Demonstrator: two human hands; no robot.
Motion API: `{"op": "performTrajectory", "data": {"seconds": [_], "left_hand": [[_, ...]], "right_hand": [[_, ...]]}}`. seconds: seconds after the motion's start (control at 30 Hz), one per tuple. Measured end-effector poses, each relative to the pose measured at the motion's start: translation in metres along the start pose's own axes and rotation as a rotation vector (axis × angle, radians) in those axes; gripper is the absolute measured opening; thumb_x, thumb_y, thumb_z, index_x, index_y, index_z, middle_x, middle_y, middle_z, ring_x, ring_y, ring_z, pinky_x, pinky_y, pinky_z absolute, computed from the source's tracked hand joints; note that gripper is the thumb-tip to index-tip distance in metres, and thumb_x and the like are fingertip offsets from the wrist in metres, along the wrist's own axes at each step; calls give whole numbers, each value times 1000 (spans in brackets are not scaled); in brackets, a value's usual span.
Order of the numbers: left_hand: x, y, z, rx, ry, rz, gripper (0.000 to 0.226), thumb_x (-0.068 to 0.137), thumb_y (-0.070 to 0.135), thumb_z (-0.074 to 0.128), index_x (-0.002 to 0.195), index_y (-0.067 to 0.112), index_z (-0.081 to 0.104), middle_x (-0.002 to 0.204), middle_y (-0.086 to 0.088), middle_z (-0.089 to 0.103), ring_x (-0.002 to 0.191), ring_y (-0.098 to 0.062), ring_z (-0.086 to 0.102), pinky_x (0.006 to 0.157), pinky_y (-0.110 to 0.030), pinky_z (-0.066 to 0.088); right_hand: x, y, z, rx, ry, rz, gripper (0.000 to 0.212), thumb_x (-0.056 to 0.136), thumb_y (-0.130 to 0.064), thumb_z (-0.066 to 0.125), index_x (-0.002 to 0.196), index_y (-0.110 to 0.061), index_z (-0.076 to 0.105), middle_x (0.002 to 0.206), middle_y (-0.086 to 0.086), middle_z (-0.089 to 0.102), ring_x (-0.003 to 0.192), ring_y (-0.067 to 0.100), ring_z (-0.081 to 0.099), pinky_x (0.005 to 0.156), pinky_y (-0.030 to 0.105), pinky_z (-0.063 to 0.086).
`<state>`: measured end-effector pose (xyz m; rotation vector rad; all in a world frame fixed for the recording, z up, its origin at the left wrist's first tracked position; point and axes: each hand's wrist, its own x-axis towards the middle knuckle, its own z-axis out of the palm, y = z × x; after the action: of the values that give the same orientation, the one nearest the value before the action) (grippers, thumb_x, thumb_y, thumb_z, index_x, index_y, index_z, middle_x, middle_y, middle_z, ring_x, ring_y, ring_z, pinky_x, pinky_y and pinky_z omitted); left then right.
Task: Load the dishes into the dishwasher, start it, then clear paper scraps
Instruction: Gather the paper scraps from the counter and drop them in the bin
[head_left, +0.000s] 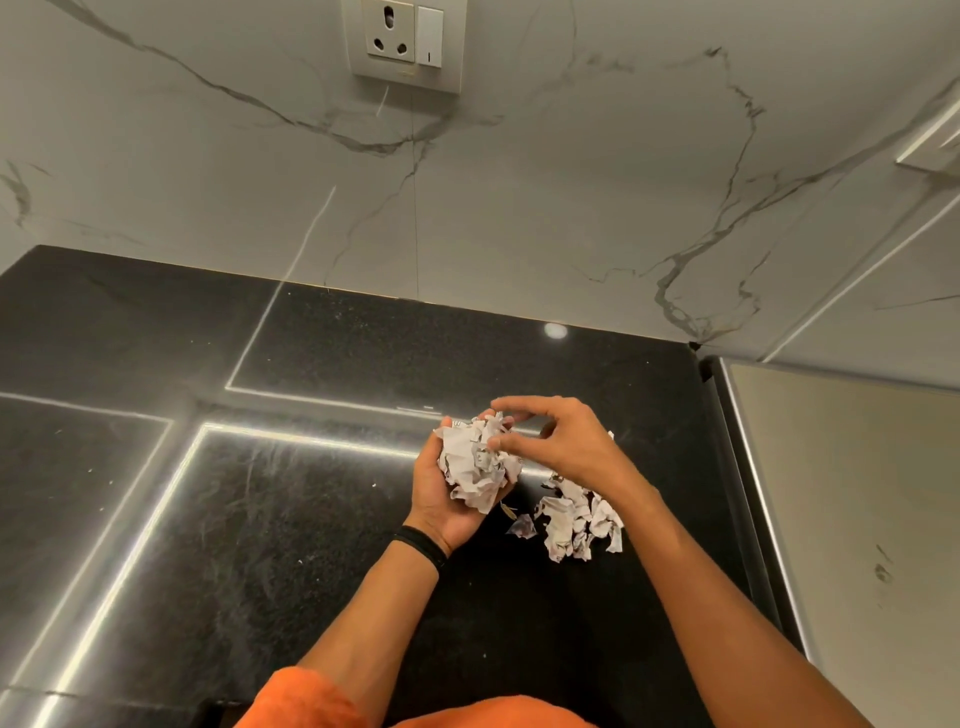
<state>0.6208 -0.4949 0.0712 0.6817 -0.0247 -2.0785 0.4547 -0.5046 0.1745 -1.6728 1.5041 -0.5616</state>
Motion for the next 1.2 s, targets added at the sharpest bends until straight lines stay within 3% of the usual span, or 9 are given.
{"op": "performTrajectory", "data": {"seconds": [0.1, 0.2, 0.33, 0.43, 0.63, 0.83, 0.93, 1.03, 1.2], "left_hand": [[4, -1, 3, -15, -9, -1, 55, 99, 53, 48, 132, 13, 67, 144, -14, 59, 117, -30, 63, 99, -46, 47], [8, -3, 7, 3, -9, -11, 54, 97, 52, 49, 128, 13, 70, 144, -13, 59, 119, -31, 62, 101, -46, 46], [12, -6, 12, 2, -11, -36, 52, 95, 51, 52, 124, 13, 72, 146, -13, 58, 117, -31, 63, 99, -46, 47], [16, -10, 19, 6, 0, -46, 53, 98, 52, 48, 127, 13, 69, 146, -14, 58, 114, -31, 64, 94, -46, 50], [17, -9, 24, 57, 24, -38, 58, 96, 52, 49, 137, 12, 62, 144, -15, 59, 116, -31, 63, 97, -45, 48], [21, -5, 15, 64, 85, -26, 60, 99, 53, 47, 142, 13, 58, 143, -13, 61, 125, -31, 59, 111, -45, 38], [23, -9, 17, 73, 103, -34, 60, 98, 53, 48, 143, 13, 58, 144, -13, 60, 132, -31, 56, 111, -45, 39], [24, -14, 19, 54, 77, -51, 60, 96, 51, 52, 140, 12, 59, 143, -15, 60, 125, -32, 60, 110, -47, 41], [23, -21, 23, 65, 10, -88, 55, 101, 50, 46, 131, 9, 65, 132, -18, 65, 106, -30, 69, 95, -45, 51]], "right_hand": [[2, 17, -18, 117, 150, 14, 25, 89, -41, 75, 114, -38, 75, 107, -21, 72, 103, -6, 63, 89, 23, 52], [2, 55, -39, -5, 331, 141, 20, 97, -27, 68, 116, -29, 74, 111, -16, 72, 107, 0, 65, 94, 24, 51], [-2, 94, -43, -414, 157, 341, 47, 95, -31, 71, 140, -27, 59, 137, 3, 63, 126, 21, 59, 106, 39, 48], [0, 101, -24, -554, 62, 330, 61, 91, -41, 74, 146, -29, 53, 142, 5, 56, 132, 25, 53, 109, 41, 43], [5, 110, -4, -677, 124, 129, 31, 96, -20, 68, 126, -24, 70, 121, -1, 64, 115, 20, 59, 95, 35, 52], [1, 98, -21, -142, 347, 223, 23, 91, -32, 75, 113, -27, 76, 104, -12, 73, 94, 3, 66, 84, 24, 53], [-2, 82, -26, 171, 406, 212, 14, 89, -30, 77, 103, -27, 78, 91, -6, 75, 86, 12, 71, 79, 33, 60], [-5, 59, -22, 493, 395, 181, 11, 90, -25, 78, 101, -23, 78, 94, 1, 76, 92, 19, 73, 74, 27, 60], [-3, 33, -10, 439, 342, 54, 11, 90, -23, 77, 101, -23, 79, 93, -2, 76, 90, 12, 72, 82, 29, 59]]}}
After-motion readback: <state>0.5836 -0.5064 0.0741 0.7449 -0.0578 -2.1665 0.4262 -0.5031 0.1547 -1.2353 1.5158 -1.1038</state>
